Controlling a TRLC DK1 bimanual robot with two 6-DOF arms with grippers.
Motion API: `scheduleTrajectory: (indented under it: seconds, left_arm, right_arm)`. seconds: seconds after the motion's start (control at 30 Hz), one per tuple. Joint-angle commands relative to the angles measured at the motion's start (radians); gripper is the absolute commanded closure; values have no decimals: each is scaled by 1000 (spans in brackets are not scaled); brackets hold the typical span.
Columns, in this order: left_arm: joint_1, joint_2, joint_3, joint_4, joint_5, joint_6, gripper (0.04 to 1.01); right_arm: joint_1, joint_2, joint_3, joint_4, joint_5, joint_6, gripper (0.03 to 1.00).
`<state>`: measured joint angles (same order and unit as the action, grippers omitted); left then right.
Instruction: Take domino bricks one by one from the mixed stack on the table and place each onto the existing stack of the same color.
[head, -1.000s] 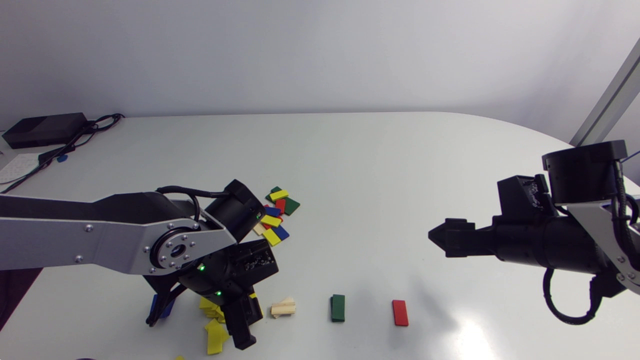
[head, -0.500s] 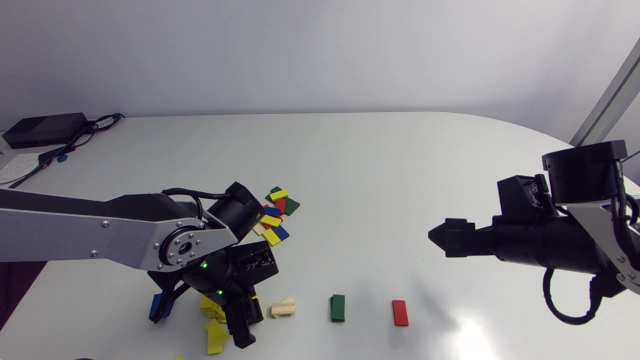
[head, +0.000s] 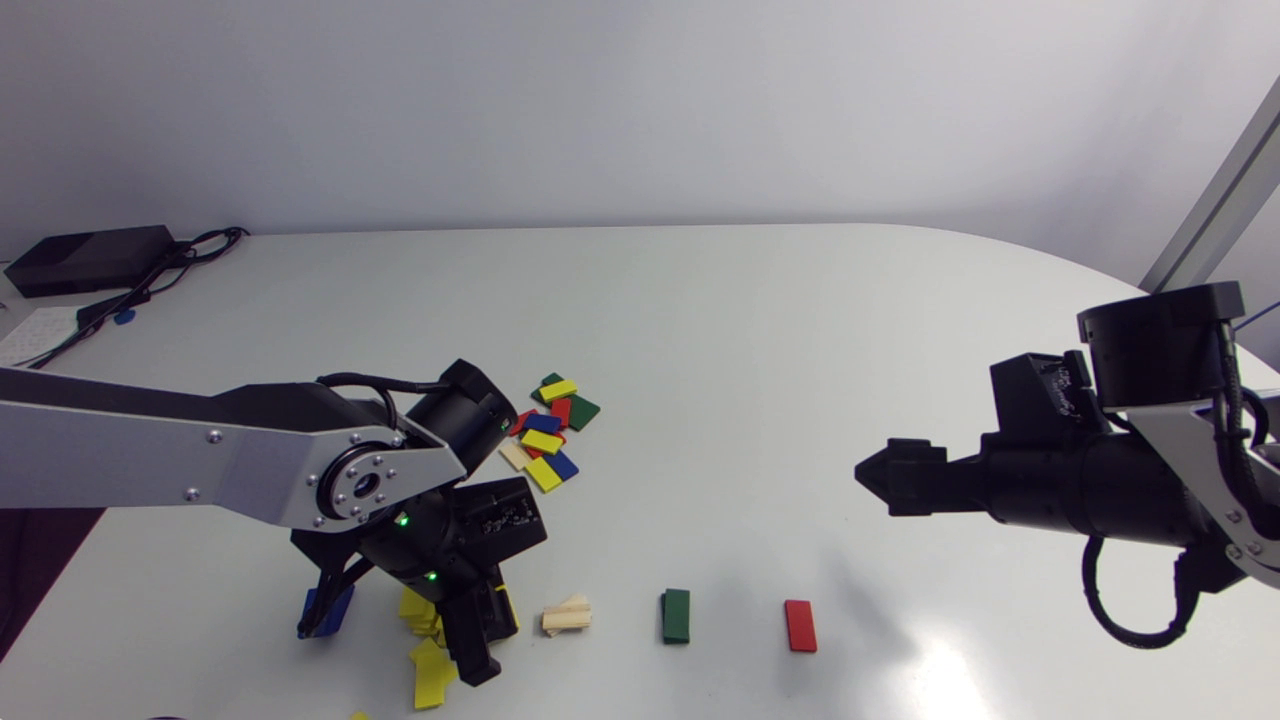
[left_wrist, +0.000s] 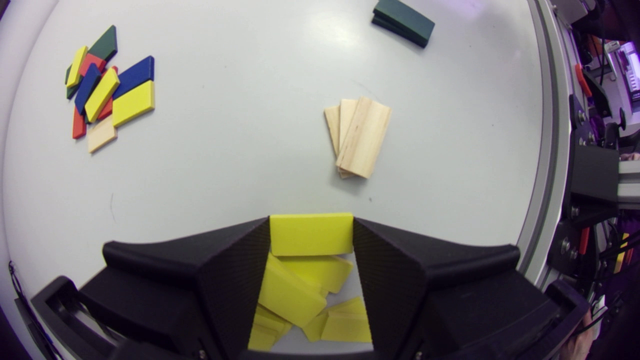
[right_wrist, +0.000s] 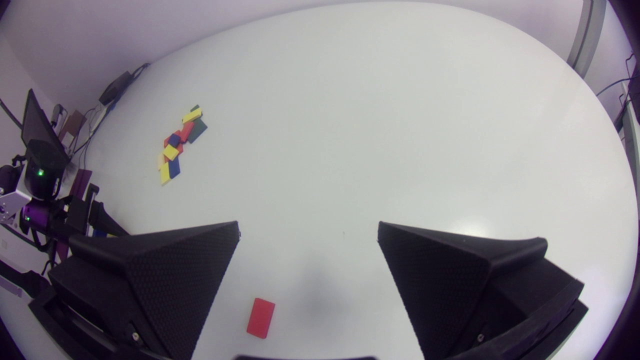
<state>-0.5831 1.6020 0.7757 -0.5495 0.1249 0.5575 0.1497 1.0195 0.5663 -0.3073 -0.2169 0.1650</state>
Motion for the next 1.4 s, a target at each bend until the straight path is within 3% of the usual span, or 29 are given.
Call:
scheduleTrajectory:
  seconds: [0.0,0.8,1.37]
  left_arm:
    - [9,10,-24,-7,9,27,711]
    - [49,-51,-56,-35,7,61,710]
    - [9,-27,-3,-20,9,61,707]
  right_arm:
    - [-4,13,-29,13,4,7,62]
    - [1,14,-29,13,4,8,62]
    - [7,8,-31,10,13,10,62]
